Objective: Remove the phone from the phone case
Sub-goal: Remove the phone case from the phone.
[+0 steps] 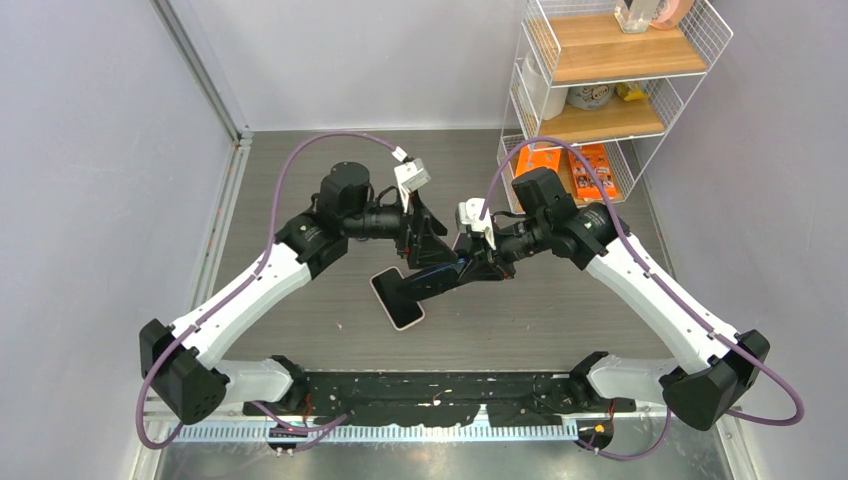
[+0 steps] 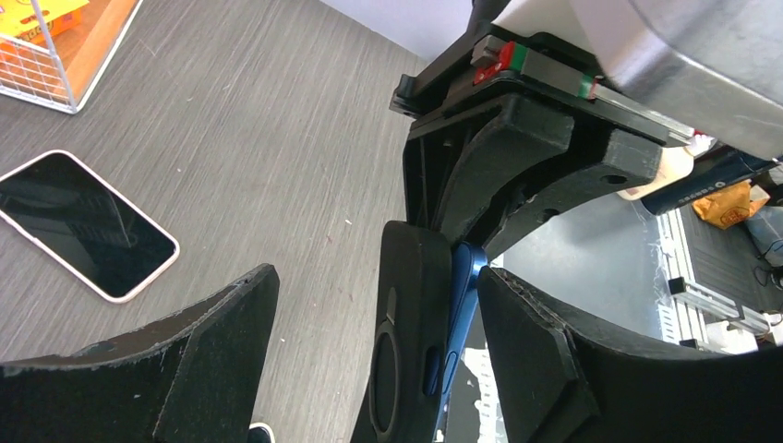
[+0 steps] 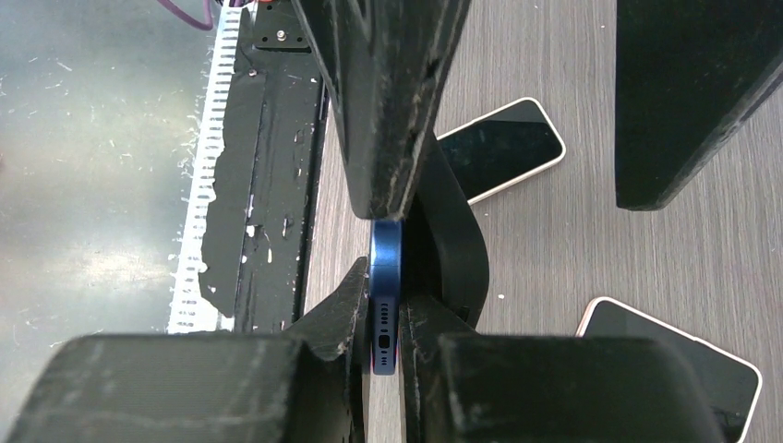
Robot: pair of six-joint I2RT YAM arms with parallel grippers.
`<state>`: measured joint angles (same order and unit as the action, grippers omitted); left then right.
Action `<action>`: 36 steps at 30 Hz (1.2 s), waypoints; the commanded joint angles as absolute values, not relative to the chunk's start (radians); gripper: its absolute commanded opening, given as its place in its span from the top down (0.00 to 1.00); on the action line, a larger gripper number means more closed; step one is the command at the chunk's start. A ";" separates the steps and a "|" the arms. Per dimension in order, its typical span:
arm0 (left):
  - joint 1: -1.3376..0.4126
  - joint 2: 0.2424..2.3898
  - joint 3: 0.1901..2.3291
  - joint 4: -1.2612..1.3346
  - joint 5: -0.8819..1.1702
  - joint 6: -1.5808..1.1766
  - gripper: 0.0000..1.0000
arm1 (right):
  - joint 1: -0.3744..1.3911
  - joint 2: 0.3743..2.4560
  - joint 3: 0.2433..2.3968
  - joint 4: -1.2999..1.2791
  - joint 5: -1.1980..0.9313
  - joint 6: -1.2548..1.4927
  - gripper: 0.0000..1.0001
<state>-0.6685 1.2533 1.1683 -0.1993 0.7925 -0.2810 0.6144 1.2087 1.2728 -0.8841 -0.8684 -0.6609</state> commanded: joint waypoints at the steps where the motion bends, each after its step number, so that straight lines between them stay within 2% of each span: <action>1: -0.678 1.267 1.203 -0.208 0.752 -0.267 0.18 | 0.620 1.184 1.311 -0.840 -0.902 -0.666 0.94; 13: -0.685 1.299 1.219 -0.205 0.735 -0.271 0.21 | 0.620 1.172 1.293 -0.840 -0.905 -0.670 0.95; 26: -0.730 1.332 1.194 -0.267 0.675 -0.163 0.31 | 0.620 1.167 1.310 -0.850 -0.902 -0.672 0.94; 36: -0.769 1.382 1.202 -0.281 0.732 -0.138 0.30 | 0.618 1.162 1.308 -0.849 -0.884 -0.669 0.95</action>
